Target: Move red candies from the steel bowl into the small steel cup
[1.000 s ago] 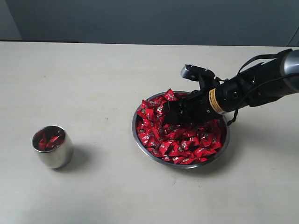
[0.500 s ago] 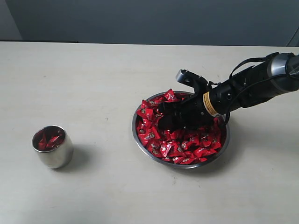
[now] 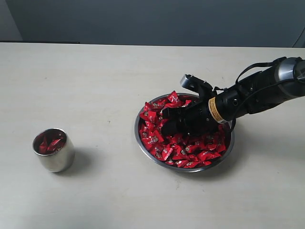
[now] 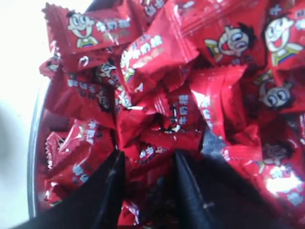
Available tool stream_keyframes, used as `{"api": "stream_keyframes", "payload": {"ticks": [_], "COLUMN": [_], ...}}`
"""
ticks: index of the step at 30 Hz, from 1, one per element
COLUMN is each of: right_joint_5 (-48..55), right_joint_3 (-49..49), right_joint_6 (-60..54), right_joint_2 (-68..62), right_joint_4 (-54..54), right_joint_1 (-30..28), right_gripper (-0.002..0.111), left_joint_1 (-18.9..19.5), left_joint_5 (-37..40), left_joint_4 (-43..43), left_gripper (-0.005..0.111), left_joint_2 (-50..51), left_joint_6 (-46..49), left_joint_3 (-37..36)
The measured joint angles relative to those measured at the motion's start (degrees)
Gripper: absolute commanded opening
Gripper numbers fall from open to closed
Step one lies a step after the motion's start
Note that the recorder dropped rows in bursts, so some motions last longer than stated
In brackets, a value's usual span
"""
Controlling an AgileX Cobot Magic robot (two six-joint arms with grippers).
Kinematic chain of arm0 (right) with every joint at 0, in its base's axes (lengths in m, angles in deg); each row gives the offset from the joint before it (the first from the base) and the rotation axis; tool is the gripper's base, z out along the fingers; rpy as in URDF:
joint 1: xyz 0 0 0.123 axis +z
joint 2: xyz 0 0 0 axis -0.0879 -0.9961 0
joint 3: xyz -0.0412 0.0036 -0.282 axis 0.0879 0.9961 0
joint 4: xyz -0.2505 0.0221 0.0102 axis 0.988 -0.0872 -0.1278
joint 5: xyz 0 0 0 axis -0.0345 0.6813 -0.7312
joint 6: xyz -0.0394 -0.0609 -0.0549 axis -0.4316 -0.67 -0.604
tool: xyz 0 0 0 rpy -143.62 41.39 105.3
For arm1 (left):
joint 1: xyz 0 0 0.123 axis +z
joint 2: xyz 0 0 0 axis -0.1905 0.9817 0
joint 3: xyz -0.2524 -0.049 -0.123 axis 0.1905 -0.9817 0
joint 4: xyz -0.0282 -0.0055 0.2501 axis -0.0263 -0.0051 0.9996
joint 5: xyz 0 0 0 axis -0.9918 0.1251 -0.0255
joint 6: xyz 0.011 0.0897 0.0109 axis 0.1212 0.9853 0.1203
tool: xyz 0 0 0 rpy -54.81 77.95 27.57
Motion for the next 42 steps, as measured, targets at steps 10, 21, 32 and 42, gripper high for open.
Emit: {"api": "stream_keyframes", "payload": {"ticks": [10, 21, 32, 42], "right_joint_5": [0.2, 5.2, 8.2, 10.0], "right_joint_3": [0.2, 0.6, 0.7, 0.8], "right_joint_6": [0.0, -2.5, -3.8, -3.8], "right_joint_2": [0.0, 4.3, 11.9, 19.2], "right_joint_4": [0.0, 1.1, 1.1, 1.2], "right_joint_1": [0.0, 0.0, 0.0, 0.0], "right_gripper": [0.008, 0.005, 0.005, 0.005], "left_joint_1": [0.0, 0.0, 0.0, 0.0], "left_joint_5": [0.0, 0.0, 0.0, 0.0], "left_joint_4": [0.0, 0.0, 0.0, 0.0], "left_gripper": [0.000, 0.000, 0.000, 0.000], "left_joint_2": [0.0, 0.0, 0.0, 0.0], "left_joint_6": [0.0, 0.0, 0.0, 0.0], "left_joint_3": [0.0, 0.0, 0.0, 0.0]}}
